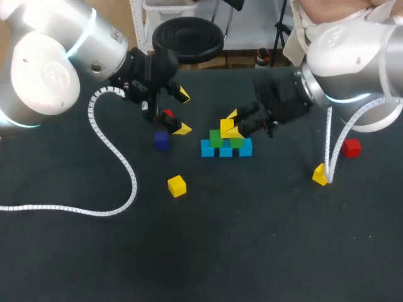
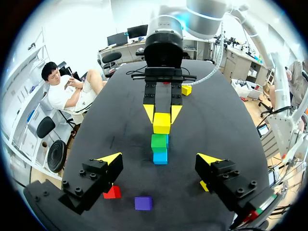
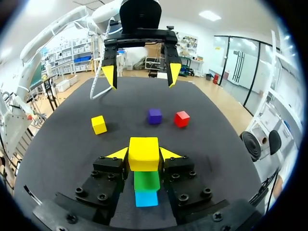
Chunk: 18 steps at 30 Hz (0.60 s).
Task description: Place the blue cubes, place green cubes on the blue cubes, place the yellow cubes on the green cubes, then place the red cubes on the yellow cubes, and place purple cube on the red cubes.
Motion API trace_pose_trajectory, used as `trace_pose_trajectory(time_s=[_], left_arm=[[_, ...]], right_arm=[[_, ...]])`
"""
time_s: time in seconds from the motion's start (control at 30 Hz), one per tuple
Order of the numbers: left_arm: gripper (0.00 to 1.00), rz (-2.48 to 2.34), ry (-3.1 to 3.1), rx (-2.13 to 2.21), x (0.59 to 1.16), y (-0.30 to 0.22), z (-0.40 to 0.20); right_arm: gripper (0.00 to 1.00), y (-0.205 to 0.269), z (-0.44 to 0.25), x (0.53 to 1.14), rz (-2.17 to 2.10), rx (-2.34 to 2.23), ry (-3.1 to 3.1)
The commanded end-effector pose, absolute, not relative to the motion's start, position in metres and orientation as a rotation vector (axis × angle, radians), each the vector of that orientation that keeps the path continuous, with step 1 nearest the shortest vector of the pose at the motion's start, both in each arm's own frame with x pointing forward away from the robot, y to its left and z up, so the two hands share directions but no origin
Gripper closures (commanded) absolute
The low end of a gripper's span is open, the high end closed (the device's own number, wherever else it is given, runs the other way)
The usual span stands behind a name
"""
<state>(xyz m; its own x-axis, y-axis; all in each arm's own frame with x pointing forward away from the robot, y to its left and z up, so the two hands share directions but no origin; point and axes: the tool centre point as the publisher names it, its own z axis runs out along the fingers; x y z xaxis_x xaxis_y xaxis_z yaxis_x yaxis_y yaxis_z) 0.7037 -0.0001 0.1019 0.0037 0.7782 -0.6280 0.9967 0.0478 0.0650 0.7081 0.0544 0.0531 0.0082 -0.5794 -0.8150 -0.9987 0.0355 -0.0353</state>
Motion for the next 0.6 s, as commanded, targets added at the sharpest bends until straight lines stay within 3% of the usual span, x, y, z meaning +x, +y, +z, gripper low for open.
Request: trace_pose_trajectory(time_s=[0.03,0.6], left_arm=[[0.0,-0.563,1.821,1.779,0.7036,0.0008,0.1017],[0.0,-0.563,1.821,1.779,0.7036,0.0008,0.1017]], right_arm=[[1.0,0.0544,0.0468,0.7102,0.813,-1.612,1.644],[1.0,0.057,0.0473,0.7177,0.814,-1.64,1.654]])
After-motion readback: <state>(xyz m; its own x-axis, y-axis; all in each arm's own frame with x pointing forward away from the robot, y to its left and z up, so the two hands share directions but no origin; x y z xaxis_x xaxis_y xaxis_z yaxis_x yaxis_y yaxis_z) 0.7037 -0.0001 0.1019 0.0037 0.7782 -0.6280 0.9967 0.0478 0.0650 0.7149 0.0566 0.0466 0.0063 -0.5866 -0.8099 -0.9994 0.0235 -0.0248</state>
